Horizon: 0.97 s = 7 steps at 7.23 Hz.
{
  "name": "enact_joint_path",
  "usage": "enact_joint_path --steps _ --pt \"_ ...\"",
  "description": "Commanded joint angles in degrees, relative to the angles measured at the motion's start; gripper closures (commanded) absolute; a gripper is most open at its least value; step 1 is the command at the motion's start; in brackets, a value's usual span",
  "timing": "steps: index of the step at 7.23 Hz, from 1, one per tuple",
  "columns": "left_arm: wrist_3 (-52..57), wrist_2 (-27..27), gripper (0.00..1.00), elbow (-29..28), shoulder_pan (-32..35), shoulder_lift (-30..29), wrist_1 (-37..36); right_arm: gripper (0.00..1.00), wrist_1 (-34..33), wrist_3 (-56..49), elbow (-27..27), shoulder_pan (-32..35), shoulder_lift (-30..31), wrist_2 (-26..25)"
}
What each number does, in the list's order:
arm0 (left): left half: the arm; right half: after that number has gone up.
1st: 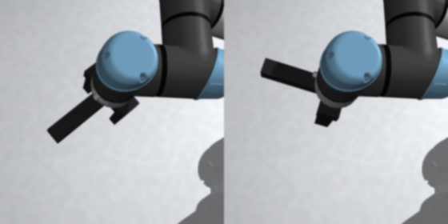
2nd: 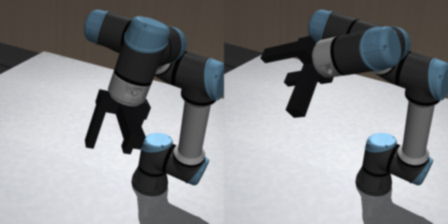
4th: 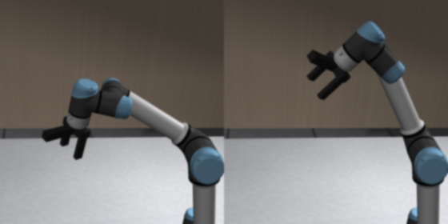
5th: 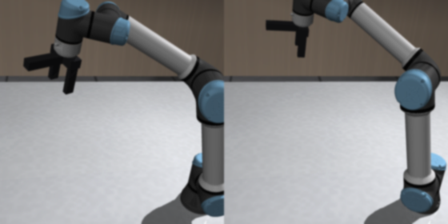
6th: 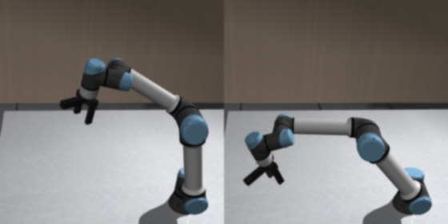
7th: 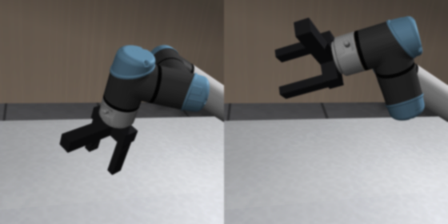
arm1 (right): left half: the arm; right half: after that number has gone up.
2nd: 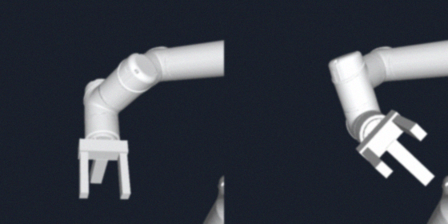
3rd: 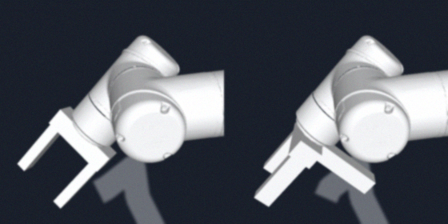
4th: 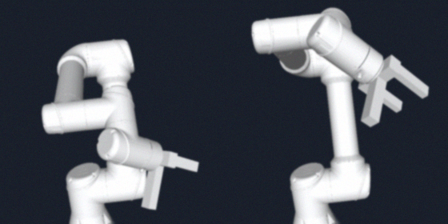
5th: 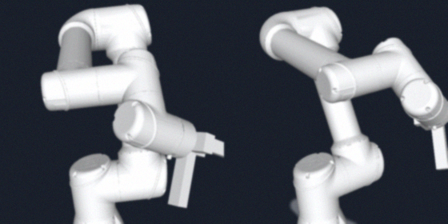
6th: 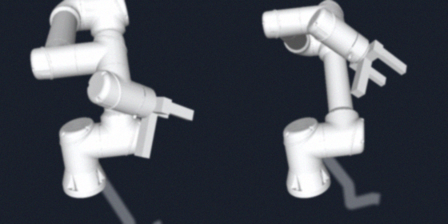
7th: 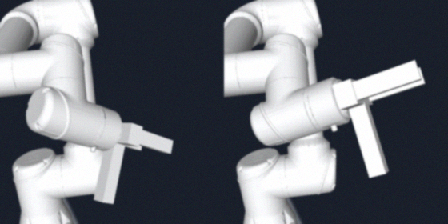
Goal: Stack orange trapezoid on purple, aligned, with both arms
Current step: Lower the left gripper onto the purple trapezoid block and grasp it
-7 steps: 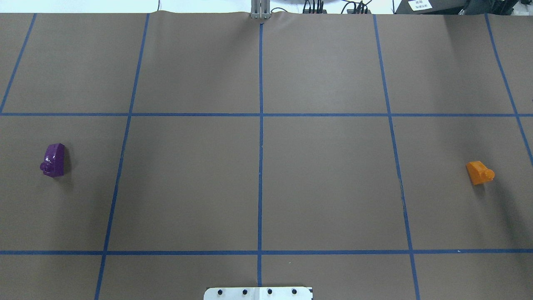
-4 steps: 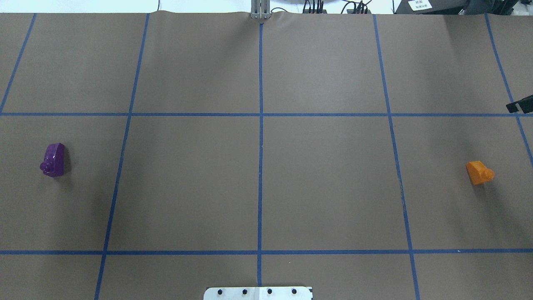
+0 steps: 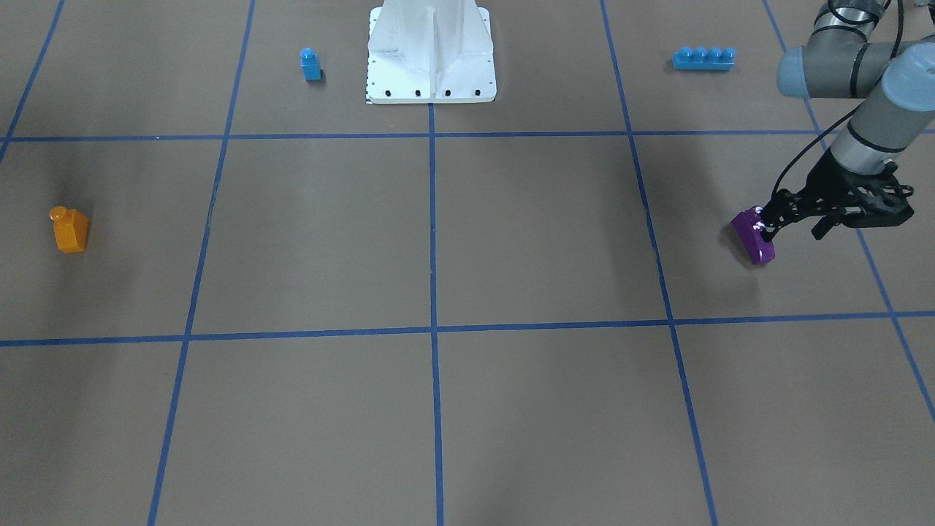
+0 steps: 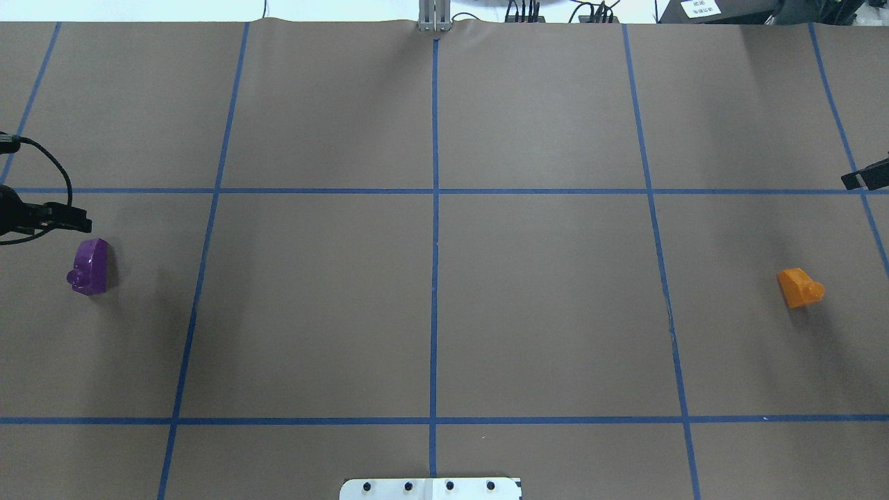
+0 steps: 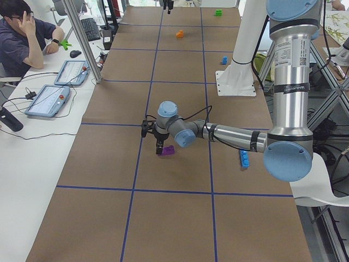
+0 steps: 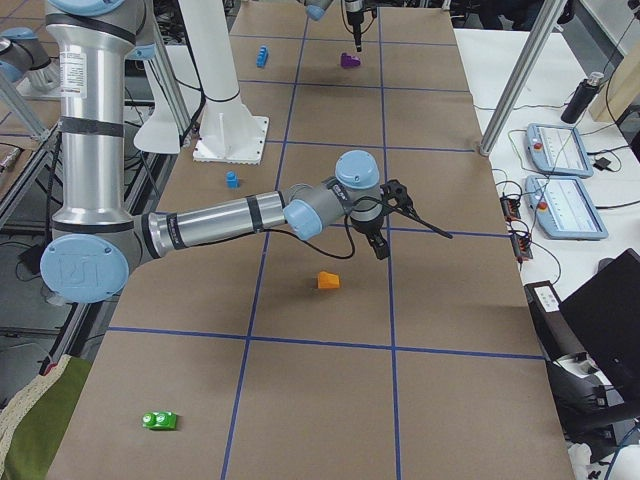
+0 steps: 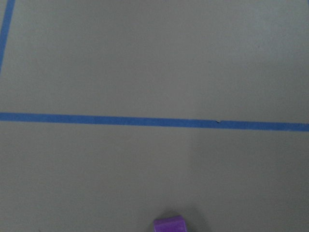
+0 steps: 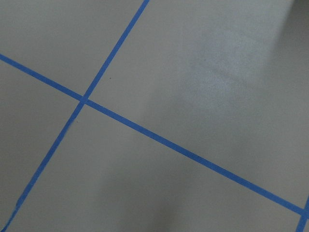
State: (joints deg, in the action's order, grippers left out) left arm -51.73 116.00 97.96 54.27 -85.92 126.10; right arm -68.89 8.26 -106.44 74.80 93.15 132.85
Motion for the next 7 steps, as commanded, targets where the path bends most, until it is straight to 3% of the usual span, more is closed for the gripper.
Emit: enact_joint_path --steps 1,2,5,7 --pt "-0.5 -1.5 0.0 0.0 -3.6 1.3 0.1 0.0 0.0 0.0 0.2 0.0 0.0 -0.3" --pt "-0.5 -1.5 0.06 -0.1 -4.2 1.2 0.0 0.0 0.0 0.0 0.1 0.0 -0.2 -0.5" --pt "-0.5 -1.5 0.49 -0.1 -5.0 1.2 0.0 0.0 -0.1 0.0 0.3 0.0 -0.2 -0.5" --pt "-0.5 -1.5 0.5 -0.1 -5.4 1.2 0.0 0.0 -0.3 0.0 0.4 0.0 -0.2 -0.6"
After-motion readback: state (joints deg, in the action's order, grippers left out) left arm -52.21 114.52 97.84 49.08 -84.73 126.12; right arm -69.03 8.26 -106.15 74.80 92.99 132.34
